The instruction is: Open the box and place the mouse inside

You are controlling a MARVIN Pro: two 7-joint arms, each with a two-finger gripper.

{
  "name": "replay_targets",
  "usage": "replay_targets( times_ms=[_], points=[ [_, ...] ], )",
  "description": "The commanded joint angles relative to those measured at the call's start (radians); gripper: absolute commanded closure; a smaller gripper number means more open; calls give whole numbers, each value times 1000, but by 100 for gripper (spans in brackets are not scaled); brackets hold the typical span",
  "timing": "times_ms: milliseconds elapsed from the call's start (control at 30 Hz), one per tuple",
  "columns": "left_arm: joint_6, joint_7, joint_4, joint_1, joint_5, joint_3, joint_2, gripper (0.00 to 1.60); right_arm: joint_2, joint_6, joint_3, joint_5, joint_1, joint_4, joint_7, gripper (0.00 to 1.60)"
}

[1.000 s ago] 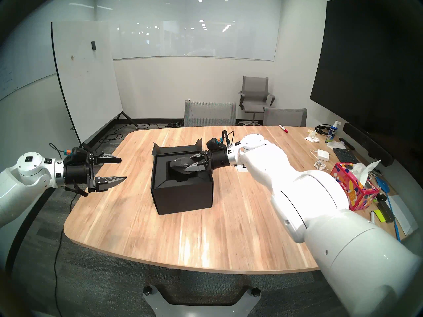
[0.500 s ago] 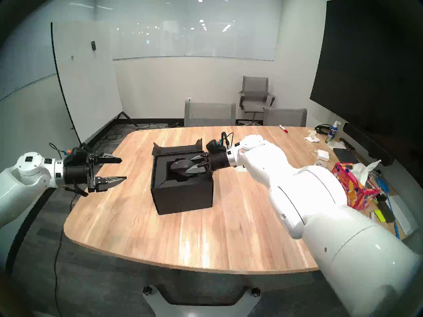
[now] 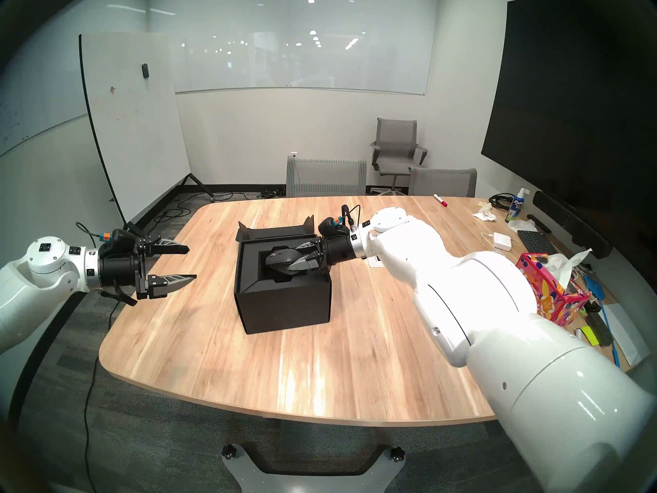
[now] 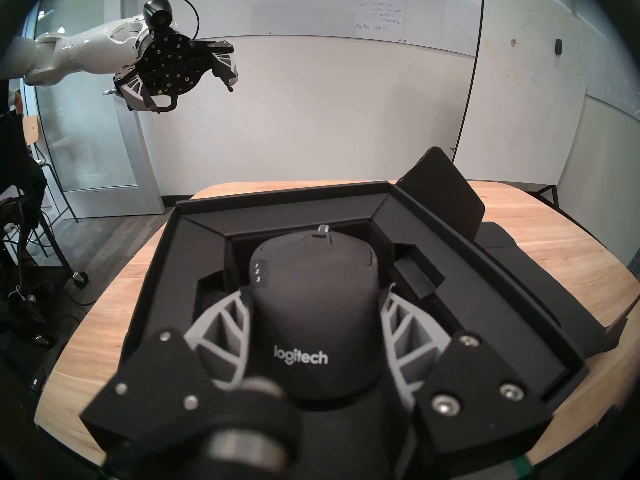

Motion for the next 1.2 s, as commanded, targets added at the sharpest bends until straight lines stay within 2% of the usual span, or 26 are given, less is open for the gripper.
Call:
replay_targets(
  times_ms=[0, 100, 133, 167, 300, 333, 433, 533, 833, 1167],
  points=[
    [-4, -1, -4, -10, -7, -13, 4, 0, -10, -13, 9, 7, 43, -2, 4, 112],
    [-4, -1, -4, -10, -7, -12, 4, 0, -12, -16, 13, 6, 45, 1, 7, 98],
    [-4, -1, -4, -10, -7, -12, 4, 0, -12, -16, 13, 6, 45, 1, 7, 98],
    [-5, -1, -4, -10, -7, -12, 4, 0, -13, -18, 20, 11, 45, 3, 11, 90],
    [-5, -1, -4, -11, -8, -12, 4, 0, -15, -20, 26, 10, 47, 7, 14, 80],
    [-5, -1, -4, -11, -8, -12, 4, 0, -15, -20, 27, 10, 48, 8, 14, 65],
    [-5, -1, -4, -11, -8, -12, 4, 0, -16, -22, 30, 10, 48, 10, 18, 55],
    [-5, -1, -4, -11, -8, -11, 5, 0, -17, -25, 36, 9, 49, 14, 25, 15],
    [-6, 0, -4, -11, -9, -11, 5, 0, -19, -30, 43, 3, 52, 21, 32, 3],
    [-6, 0, -4, -12, -10, -9, 6, 0, -16, -28, 44, -6, 59, 20, 39, 2]
  ],
)
